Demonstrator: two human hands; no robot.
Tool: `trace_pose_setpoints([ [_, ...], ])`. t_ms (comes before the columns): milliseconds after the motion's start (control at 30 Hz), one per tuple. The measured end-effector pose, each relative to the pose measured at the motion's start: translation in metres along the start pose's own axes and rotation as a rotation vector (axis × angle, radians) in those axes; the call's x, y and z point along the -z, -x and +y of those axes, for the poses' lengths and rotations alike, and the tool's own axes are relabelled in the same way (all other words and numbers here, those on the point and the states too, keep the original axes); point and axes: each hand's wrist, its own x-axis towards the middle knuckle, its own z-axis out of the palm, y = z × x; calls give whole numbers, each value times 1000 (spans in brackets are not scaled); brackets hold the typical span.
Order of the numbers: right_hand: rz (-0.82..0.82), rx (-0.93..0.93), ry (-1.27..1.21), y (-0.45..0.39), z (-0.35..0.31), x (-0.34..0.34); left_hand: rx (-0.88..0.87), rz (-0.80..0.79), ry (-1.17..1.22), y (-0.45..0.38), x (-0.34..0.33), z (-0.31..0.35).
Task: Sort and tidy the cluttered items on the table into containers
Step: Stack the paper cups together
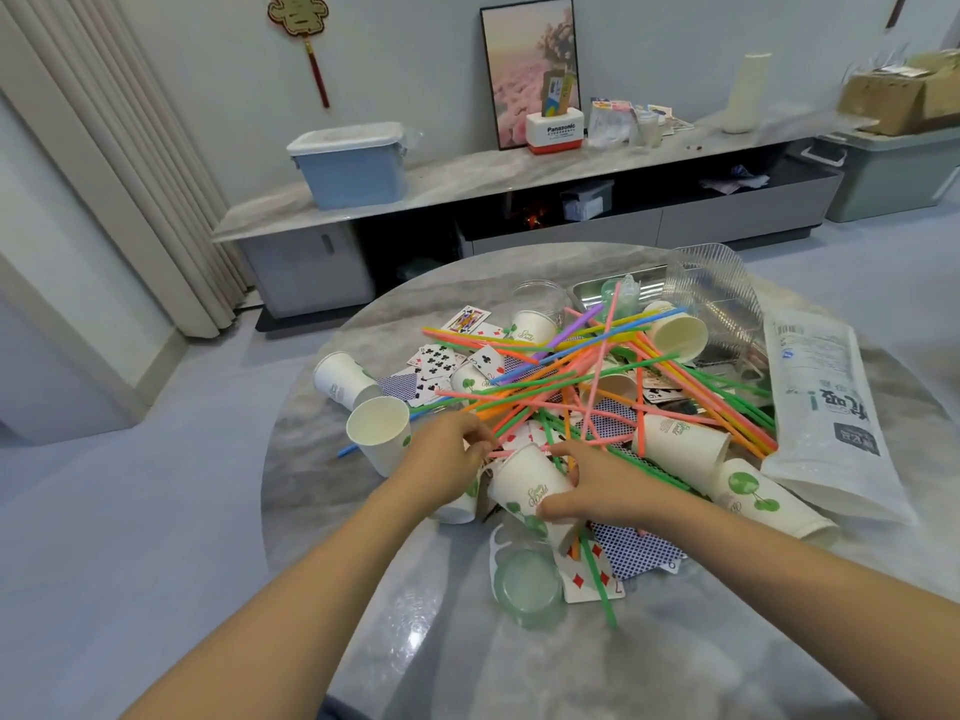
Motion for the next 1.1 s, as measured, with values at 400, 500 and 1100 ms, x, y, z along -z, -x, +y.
trace_pose_setpoints([
  [400, 147, 68, 70, -4, 1, -4, 16, -27, -295, -12, 1, -15],
  [500, 178, 65, 87, -3, -2, -4, 32, -29, -340, -13, 2, -16],
  [1100, 218, 129, 225, 5, -7, 4, 45, 261, 278, 3, 27, -1],
])
